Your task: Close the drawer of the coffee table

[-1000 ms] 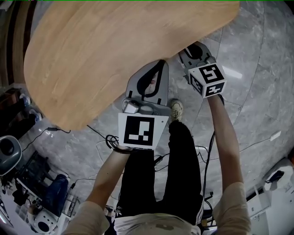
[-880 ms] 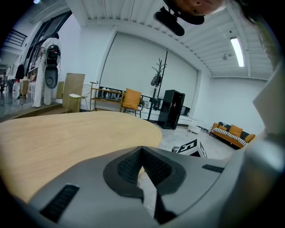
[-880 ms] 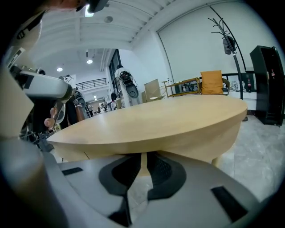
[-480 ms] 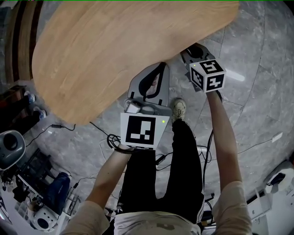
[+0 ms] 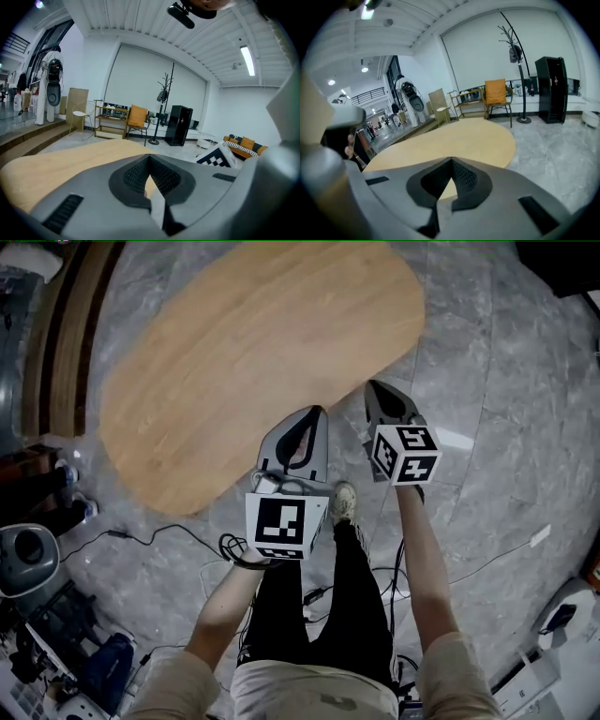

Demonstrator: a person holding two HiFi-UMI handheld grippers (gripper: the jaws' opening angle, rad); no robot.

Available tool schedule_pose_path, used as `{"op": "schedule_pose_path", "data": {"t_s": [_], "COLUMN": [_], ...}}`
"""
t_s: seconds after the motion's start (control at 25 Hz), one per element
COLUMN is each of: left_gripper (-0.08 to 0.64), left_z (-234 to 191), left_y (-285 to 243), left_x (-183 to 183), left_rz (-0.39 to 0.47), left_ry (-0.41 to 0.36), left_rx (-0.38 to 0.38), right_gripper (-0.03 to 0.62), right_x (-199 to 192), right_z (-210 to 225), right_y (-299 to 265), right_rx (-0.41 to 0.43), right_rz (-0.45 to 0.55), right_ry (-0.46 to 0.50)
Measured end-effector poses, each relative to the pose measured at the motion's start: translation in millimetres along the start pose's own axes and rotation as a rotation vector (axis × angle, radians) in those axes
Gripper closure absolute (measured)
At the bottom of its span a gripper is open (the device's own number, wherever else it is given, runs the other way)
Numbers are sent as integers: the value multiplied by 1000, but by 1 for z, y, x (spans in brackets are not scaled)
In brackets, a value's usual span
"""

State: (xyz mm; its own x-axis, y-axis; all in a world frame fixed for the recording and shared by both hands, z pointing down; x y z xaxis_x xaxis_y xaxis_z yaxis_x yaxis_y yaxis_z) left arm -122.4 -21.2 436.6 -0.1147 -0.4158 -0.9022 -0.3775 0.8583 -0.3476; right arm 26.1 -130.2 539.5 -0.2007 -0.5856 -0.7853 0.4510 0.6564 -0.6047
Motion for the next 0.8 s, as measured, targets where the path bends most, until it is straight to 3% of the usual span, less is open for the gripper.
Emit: {"op": "schedule_pose_path", "data": {"t_s": [0.16, 0.24, 0.32, 0.44, 0.56, 0.8], "left_gripper": [552, 552, 552, 552, 552, 552], "left_z": [20, 23, 39, 87, 114, 153], "left_y": [18, 17, 29, 72, 116, 153], "left_x": [63, 100, 130, 171, 206, 219], "left_rz": [49, 102, 104, 68, 90, 82], "left_ry": [10, -17, -40, -57, -68, -158], "left_rx": [28, 35, 50, 65, 60, 8], "right_gripper": [586, 586, 586, 586, 586, 586], "right_x": [86, 130, 157, 180, 200, 207], "right_z": [-28, -39, -51, -67, -85, -93], "right_y": [90, 123, 168, 258, 319, 378], "right_rx": [-63, -95, -114, -122, -130, -139], "right_rz": [133, 220, 248, 233, 262, 342], "right_ry": [38, 35, 24, -17, -44, 5]}}
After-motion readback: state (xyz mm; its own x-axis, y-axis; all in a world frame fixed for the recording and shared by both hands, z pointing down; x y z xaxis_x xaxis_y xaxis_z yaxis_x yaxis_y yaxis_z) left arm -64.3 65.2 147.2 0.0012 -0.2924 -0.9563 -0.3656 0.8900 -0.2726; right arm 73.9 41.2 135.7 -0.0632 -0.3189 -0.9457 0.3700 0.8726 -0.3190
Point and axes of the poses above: the fingertips, and each gripper's own axes: y backward along the fingers, z to its right, x out of its top, the point moved 9 cm from there along y, backward along the fingers, and after that the axes turned 12 degrees about -x, right-handed, at the moved point
